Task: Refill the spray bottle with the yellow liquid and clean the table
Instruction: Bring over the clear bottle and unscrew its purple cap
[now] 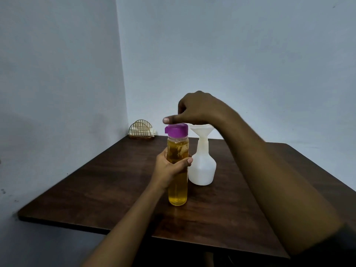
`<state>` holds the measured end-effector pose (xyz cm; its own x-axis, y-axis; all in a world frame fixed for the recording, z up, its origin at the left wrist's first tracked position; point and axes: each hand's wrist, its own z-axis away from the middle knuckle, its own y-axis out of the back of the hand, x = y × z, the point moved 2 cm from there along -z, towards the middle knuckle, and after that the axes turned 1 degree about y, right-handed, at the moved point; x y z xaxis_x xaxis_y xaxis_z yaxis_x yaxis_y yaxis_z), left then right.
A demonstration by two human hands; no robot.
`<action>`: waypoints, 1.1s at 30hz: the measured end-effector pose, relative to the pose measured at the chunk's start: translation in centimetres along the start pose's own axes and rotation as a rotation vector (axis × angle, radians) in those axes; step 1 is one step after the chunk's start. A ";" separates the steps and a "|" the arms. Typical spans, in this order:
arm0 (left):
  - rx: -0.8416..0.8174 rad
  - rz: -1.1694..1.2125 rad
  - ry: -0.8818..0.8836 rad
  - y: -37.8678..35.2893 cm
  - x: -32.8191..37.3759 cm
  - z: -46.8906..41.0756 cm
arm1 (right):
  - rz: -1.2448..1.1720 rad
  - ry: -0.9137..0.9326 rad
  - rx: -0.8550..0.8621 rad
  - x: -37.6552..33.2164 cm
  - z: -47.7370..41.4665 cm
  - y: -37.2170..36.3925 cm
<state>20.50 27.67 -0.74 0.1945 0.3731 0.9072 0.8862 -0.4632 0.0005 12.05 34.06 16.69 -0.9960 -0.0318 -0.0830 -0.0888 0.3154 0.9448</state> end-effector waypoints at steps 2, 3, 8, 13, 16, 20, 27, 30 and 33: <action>0.000 -0.004 -0.004 0.0 0.0 0.0 | 0.095 0.003 -0.006 -0.5 -0.3 -0.7; -0.003 -0.007 -0.004 0.0 0.1 0.0 | 0.063 0.023 -0.053 -0.7 -0.4 -0.9; -0.008 -0.016 0.004 0.0 0.0 0.0 | -0.210 0.152 -0.425 0.3 0.2 0.5; -0.002 -0.013 0.010 0.0 -0.1 0.0 | -0.254 0.058 -0.192 0.2 0.4 1.0; 0.005 -0.027 0.008 0.0 -0.1 -0.1 | 0.037 -0.030 -0.023 -0.9 0.3 0.2; 0.012 -0.035 0.001 0.1 0.0 -0.1 | 0.042 0.014 -0.145 -1.2 -0.1 -0.4; 0.009 -0.011 0.015 -0.1 0.0 0.0 | -0.228 0.075 -0.300 -0.2 0.7 1.1; 0.008 -0.017 0.011 -0.1 0.1 0.0 | -0.044 -0.033 -0.045 -0.6 0.6 1.0; 0.012 -0.010 0.009 0.0 0.1 0.1 | 0.147 -0.057 -0.010 -1.6 0.3 -0.2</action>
<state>20.51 27.78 -0.68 0.1822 0.3704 0.9108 0.8932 -0.4496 0.0042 13.61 34.35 16.54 -0.9969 0.0681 0.0390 0.0579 0.3031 0.9512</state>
